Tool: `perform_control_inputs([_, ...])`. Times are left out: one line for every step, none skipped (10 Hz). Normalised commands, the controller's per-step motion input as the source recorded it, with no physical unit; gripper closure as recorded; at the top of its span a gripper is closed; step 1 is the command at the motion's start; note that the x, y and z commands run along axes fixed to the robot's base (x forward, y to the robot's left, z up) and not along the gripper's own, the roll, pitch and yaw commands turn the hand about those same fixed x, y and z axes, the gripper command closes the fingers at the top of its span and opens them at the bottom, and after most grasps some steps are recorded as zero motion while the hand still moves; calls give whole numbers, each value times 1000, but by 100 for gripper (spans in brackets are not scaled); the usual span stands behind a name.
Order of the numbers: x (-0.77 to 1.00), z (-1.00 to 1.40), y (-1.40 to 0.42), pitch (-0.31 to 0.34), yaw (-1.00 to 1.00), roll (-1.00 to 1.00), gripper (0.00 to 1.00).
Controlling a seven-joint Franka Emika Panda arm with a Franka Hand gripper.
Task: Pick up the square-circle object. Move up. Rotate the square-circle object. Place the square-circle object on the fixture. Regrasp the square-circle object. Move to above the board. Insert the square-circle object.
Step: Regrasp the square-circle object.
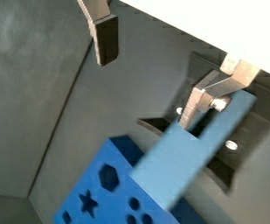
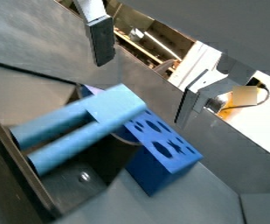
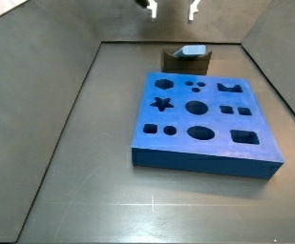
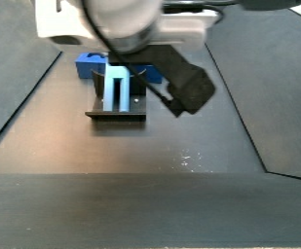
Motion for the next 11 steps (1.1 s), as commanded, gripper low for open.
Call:
perform_control_inputs([-1000,20,-8,-129,0,38,0])
perform_control_inputs([-1000,20,-10,-143,16,45,0])
perform_control_inputs([-912,16,-16,-154,33,50,0])
perform_control_inputs([-729,11,-18,-164,54,57,0])
perform_control_inputs([-324,-319,-1000,-32,-924,1000,0])
perform_control_inputs([-268,-314,-1000,-35,-918,1000,0])
perform_control_inputs([-139,-226,-1000,-64,-915,1000,0])
perform_control_inputs([-120,-212,-1000,-86,-917,1000,0])
perform_control_inputs([-122,-191,-1000,-110,-918,1000,0])
perform_control_inputs([-117,-143,-916,-134,-920,1000,0])
perform_control_inputs([-87,-68,-635,-163,-922,1000,0])
